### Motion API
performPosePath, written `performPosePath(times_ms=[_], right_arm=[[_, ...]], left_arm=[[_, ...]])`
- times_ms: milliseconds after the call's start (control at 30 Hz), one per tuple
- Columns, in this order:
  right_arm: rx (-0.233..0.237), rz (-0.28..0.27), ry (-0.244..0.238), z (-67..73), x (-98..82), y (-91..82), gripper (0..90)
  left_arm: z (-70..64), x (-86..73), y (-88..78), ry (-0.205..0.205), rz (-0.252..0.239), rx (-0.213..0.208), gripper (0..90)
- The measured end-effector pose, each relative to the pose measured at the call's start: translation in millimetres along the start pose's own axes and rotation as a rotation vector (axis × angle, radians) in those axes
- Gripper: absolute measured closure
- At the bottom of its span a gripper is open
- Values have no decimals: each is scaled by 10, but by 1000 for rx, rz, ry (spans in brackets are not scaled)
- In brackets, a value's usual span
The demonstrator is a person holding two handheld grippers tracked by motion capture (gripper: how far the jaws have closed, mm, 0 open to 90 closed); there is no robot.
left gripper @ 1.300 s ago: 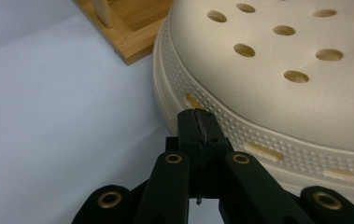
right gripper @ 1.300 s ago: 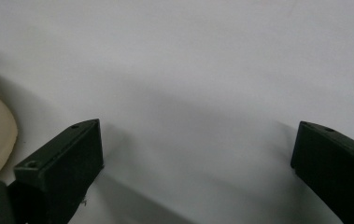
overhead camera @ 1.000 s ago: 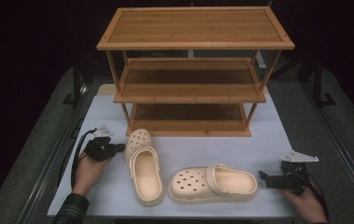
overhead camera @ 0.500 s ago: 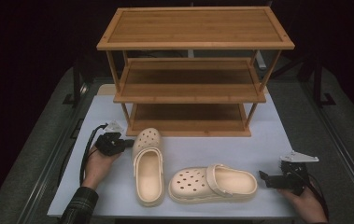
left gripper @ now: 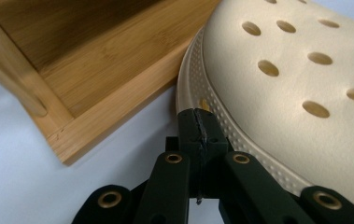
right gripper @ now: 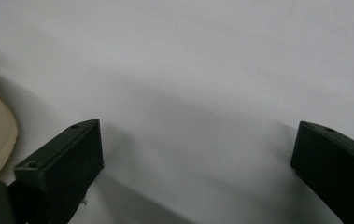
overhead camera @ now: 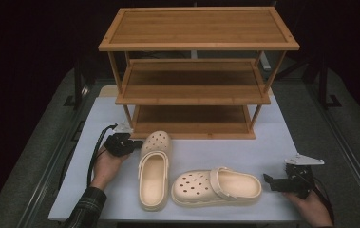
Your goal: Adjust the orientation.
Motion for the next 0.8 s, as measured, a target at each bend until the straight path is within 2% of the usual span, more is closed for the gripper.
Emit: performPosePath(times_ms=[333, 533, 700, 800], right_arm=[[0, -1, 0, 0, 0, 0, 19], [0, -1, 0, 0, -1, -1, 19], [0, -1, -1, 0, -1, -2, 19], [-1, -2, -2, -2, -1, -1, 19]], left_arm=[[-13, 13, 5, 5, -1, -13, 900], [-3, 9, -125, -4, -26, -18, 900], [0, -65, -261, -7, -24, -25, 900], [3, -149, -340, -12, -13, -23, 808]])
Point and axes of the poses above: each handheld gripper's, and its own axes: y roughly forward along the jaws, x roughly out of its top, z roughly to its left, the point moved 5 cm from there along y, roughly forward along the jaws, and after that the axes turned 7 degrees about -y, right-handed, at the moved point
